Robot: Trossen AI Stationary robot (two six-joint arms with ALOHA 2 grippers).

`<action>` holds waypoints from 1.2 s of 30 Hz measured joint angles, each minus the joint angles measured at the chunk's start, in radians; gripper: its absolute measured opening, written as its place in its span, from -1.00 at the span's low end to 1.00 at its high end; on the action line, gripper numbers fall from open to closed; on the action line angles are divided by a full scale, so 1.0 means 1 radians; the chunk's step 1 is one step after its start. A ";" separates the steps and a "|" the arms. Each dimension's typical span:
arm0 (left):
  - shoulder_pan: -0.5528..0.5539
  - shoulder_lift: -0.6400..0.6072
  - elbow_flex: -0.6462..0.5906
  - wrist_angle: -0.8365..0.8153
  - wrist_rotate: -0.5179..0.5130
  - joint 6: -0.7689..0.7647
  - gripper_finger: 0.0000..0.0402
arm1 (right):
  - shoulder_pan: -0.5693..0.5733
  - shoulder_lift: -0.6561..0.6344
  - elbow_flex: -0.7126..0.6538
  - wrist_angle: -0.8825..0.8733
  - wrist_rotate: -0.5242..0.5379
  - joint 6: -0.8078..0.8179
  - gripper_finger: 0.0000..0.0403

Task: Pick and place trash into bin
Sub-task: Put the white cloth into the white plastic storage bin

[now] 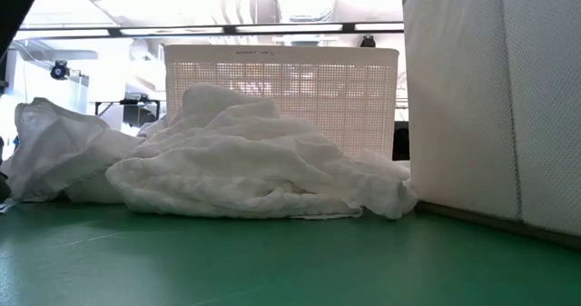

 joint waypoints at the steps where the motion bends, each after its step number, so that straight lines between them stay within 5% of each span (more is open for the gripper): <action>1: 0.000 -0.001 0.000 -0.004 -0.002 0.001 0.69 | 0.000 0.000 0.000 0.000 0.000 0.000 -0.94; 9: -0.030 -0.113 0.000 -0.125 -0.042 0.131 0.69 | 0.000 0.069 0.002 0.000 0.008 0.009 -0.94; 15: -0.025 -0.196 0.000 -0.410 -0.176 0.166 0.69 | 0.000 0.208 0.041 0.006 0.009 -0.009 -0.94; 23: 0.010 -0.247 -0.013 -0.775 -0.185 0.102 0.69 | 0.000 0.384 0.141 0.008 0.009 -0.043 -0.94; 31: 0.045 -0.344 -0.047 -0.824 -0.186 0.066 0.69 | 0.001 0.474 0.252 -0.008 0.008 -0.070 -0.94; 36: 0.043 -0.499 -0.225 -0.697 -0.254 0.010 0.69 | 0.001 0.480 0.256 -0.015 0.008 -0.083 -0.94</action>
